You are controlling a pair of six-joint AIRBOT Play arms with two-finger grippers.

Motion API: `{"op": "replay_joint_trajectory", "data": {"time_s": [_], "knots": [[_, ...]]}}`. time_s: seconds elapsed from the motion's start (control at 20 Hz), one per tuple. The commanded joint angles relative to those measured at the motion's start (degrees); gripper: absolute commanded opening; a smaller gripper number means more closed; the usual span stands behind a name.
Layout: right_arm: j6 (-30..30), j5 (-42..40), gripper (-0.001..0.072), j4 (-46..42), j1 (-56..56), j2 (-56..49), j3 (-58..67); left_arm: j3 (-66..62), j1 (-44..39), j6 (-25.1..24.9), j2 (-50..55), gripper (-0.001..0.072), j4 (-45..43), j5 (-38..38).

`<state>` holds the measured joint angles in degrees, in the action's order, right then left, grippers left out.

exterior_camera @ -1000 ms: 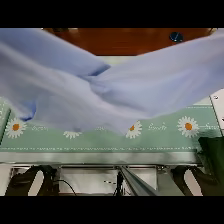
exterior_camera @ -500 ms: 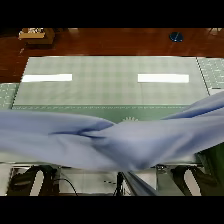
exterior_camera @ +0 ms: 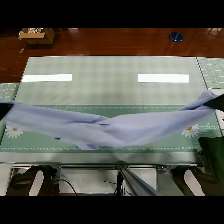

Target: Fold the shirts.

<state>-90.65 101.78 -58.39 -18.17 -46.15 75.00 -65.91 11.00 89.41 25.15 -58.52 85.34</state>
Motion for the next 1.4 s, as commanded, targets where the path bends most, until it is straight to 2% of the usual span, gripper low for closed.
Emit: {"op": "replay_joint_trajectory", "data": {"time_s": [0.0, 0.2, 0.45, 0.6, 0.8, 1.1, 1.15, 1.25, 1.35], "knots": [[0.98, -6.03, 0.0030, 2.08, 2.14, -9.31, -3.04, 9.49, 0.02, -5.46, 5.33, 0.0019, 8.04, -12.09], [1.81, -14.51, 0.0031, 1.92, 7.87, -21.99, -3.06, 13.31, -1.95, -9.75, 14.45, 0.0019, 9.38, -18.43], [3.54, -27.30, 0.0031, 1.60, 10.88, -34.95, -3.06, 13.31, -9.18, -14.99, 28.09, 0.0020, 9.31, -26.18], [4.44, -29.03, 0.0031, -0.66, 10.78, -38.45, -3.06, 13.29, -12.59, -16.83, 36.44, 0.0020, 9.31, -31.50], [4.98, -31.91, 0.0031, -7.37, 10.78, -38.66, -3.06, 13.25, -12.72, -16.72, 45.64, 0.0021, 9.33, -38.69], [5.86, -32.81, 0.0032, -9.79, 10.78, -38.66, -3.06, 13.14, -12.70, -15.23, 51.34, 0.0021, 9.73, -33.97], [5.88, -32.63, 0.0057, -9.66, 10.78, -38.66, -3.04, 13.00, -12.70, -15.23, 51.30, 0.0021, 9.73, -33.18], [9.70, -29.49, 0.0514, -9.73, 10.78, -38.62, -1.86, 12.98, -12.70, -15.23, 51.30, 0.0022, 9.73, -32.02], [12.44, -22.38, 0.0542, -12.90, 10.78, -38.60, 0.22, 12.98, -12.70, -15.23, 51.30, 0.0021, 9.73, -31.23]]}}
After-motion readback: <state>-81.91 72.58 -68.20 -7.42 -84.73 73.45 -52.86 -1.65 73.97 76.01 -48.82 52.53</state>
